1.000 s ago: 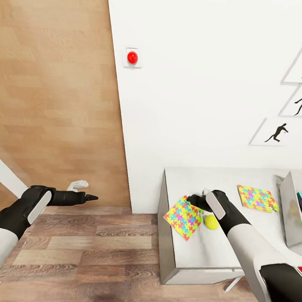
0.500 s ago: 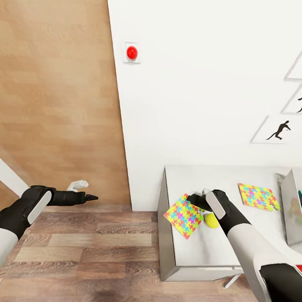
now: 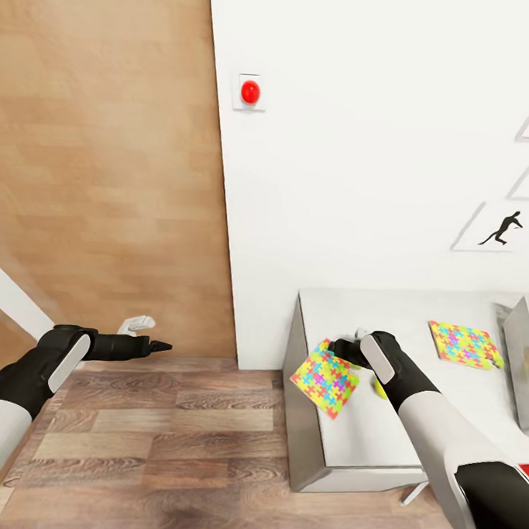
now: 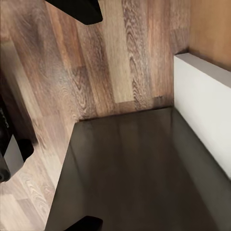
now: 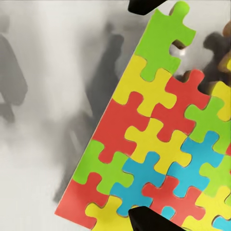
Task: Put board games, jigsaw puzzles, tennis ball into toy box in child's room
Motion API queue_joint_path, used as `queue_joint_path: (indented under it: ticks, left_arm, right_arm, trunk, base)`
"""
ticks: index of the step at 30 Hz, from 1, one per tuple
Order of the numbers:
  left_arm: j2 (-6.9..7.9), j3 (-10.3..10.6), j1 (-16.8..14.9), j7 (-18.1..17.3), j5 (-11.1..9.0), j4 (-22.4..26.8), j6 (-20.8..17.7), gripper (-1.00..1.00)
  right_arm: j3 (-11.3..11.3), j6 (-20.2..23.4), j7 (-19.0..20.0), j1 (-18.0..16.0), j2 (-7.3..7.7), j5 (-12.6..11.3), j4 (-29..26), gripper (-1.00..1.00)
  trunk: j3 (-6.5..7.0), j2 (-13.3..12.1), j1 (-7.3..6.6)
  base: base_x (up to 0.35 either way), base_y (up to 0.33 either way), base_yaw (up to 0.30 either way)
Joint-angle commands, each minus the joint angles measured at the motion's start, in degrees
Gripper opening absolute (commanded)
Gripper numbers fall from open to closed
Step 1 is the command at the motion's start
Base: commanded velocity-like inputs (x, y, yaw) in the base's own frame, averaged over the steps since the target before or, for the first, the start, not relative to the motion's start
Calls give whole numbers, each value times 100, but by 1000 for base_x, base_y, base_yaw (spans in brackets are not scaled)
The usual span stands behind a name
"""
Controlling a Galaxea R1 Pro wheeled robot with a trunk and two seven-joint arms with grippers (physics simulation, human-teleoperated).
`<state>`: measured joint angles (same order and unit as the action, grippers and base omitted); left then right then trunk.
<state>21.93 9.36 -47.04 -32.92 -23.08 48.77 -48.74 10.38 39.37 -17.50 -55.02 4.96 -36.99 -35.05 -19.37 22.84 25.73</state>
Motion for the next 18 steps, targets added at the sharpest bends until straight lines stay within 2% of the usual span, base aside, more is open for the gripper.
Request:
queue_joint_path:
  ticks: [1,7,18]
  left_arm:
    - [4,13,-7,-4,-13,1,-23,100]
    - [4,13,-7,-4,-13,1,-23,100]
    - [4,13,-7,-4,-13,1,-22,100]
  right_arm:
    - [43,-8,-43,0,5,-194,86,100]
    - [43,-8,-43,0,5,-194,86,100]
    - [43,-8,-43,0,10,-200,81,100]
  trunk:
    - [-12,8,5]
    - [-12,8,5]
    - [16,8,5]
  base:
    - [-19,39,0]
    - [-71,30,0]
    - [-5,2,-12]
